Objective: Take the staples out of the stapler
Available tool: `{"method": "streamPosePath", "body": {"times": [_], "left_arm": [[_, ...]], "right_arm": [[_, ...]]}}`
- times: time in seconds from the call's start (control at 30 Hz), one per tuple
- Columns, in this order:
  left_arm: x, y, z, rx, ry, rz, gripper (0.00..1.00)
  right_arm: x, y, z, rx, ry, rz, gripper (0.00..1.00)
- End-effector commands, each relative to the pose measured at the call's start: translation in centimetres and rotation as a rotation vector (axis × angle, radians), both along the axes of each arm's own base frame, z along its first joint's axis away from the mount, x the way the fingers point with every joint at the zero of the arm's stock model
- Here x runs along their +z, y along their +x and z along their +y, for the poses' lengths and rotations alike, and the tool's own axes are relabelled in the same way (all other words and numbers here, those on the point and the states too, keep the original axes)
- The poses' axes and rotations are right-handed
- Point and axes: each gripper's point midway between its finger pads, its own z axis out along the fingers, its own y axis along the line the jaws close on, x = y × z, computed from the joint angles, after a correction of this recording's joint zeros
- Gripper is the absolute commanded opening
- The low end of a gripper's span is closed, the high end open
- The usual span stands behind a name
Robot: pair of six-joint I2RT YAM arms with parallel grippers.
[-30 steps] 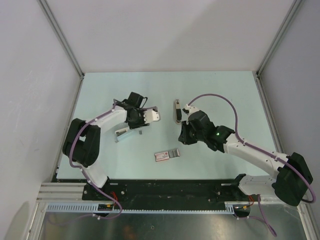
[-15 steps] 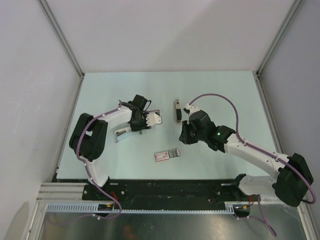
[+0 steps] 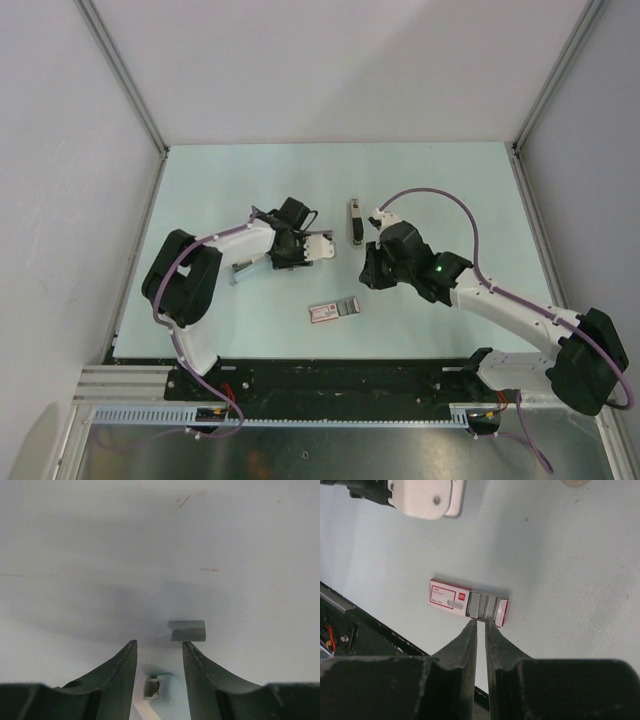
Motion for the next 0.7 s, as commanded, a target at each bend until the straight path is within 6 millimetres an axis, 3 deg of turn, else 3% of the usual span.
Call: {"method": "streamPosePath", "body": {"times": [0.0, 0.37, 0.67], "left_arm": [[-2.0, -3.8, -1.6, -0.016, -0.041, 0.122, 0.47], [-0.8, -5.0, -3.1, -0.025, -0.101, 0.127, 0.51], [0.6, -3.4, -4.1, 0.017, -0.125, 0.082, 0.64]], "right_arm": [[0.8, 0.3, -0.3, -0.01, 0.02, -0.034, 0.16], [0.5, 0.2, -0.5, -0.012, 0.019, -0.031, 0.16], [0.5, 0.1, -0.7, -0.014, 0.017, -0.033, 0.16]]}}
